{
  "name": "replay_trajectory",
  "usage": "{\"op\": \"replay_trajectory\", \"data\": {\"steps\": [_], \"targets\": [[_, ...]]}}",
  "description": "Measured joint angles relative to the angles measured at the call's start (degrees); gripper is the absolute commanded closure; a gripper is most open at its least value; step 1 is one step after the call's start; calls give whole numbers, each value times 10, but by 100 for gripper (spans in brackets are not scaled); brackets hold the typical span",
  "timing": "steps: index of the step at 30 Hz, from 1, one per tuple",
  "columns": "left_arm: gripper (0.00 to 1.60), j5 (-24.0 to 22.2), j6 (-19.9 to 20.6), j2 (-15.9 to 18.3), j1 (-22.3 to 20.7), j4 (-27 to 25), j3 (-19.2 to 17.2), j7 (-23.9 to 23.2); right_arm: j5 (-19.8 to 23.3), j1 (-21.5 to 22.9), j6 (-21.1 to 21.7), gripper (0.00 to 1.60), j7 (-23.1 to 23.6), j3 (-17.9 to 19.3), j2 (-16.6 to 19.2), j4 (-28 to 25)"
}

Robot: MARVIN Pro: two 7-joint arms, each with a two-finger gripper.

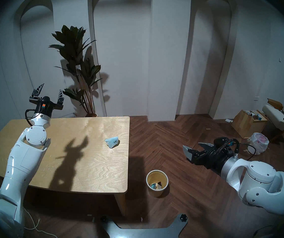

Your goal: Put the trash into the trash bin on the ground

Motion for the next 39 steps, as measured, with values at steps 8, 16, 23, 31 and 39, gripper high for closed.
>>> {"op": "replay_trajectory", "data": {"steps": [8,16,23,31,39], "targets": [[0,-13,20,6,19,-27,-9,-11,-1,21,2,0,-6,-25,1,4],[0,-24,38,11,34,-48,-18,-20,-3,40,3,0,-11,-45,-1,5],[0,-35,56,16,50,-70,-27,-29,-5,59,5,0,-13,-66,-8,7],[0,-48,77,21,67,-93,-38,-38,-8,83,8,0,-13,-90,-19,9],[0,-60,98,25,83,-116,-49,-47,-12,106,12,0,-12,-113,-32,13]]}}
